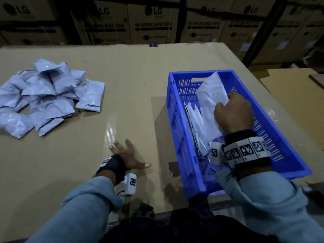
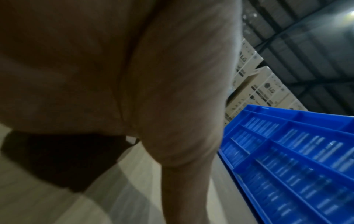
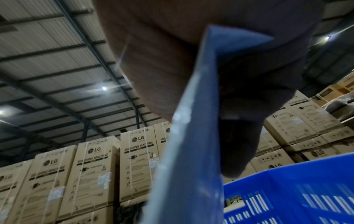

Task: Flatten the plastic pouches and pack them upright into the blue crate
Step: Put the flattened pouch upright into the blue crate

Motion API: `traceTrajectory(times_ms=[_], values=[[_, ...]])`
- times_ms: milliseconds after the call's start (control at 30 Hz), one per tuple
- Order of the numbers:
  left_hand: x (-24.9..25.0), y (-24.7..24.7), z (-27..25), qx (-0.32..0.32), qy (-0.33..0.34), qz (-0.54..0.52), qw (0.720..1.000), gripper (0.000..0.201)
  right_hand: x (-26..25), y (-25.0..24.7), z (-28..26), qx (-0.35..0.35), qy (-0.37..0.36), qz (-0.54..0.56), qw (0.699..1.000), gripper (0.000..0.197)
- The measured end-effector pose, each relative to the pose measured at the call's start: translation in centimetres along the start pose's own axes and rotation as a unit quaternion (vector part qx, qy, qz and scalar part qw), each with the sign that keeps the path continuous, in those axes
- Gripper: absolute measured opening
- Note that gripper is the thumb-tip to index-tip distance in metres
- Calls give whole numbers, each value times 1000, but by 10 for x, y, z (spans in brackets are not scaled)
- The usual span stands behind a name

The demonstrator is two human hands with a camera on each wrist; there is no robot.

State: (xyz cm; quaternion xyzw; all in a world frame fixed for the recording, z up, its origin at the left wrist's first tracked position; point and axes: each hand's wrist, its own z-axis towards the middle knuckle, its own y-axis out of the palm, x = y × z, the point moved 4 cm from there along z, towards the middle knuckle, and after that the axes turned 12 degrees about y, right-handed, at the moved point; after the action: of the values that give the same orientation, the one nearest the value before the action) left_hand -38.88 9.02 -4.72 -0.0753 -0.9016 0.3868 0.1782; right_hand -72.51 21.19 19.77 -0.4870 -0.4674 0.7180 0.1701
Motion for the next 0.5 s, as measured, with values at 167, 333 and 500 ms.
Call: traceTrajectory(times_ms=[167, 333, 500], values=[[-4, 12, 9, 35, 13, -8, 999, 161, 29, 3, 27, 9, 16, -23, 1000, 24], [-10, 15, 21, 44, -13, 5, 999, 163, 44, 26, 38, 10, 28, -63, 998, 16], [-16, 17, 30, 36, -15, 10, 999, 174, 55, 61, 42, -100, 13, -134, 986, 18]])
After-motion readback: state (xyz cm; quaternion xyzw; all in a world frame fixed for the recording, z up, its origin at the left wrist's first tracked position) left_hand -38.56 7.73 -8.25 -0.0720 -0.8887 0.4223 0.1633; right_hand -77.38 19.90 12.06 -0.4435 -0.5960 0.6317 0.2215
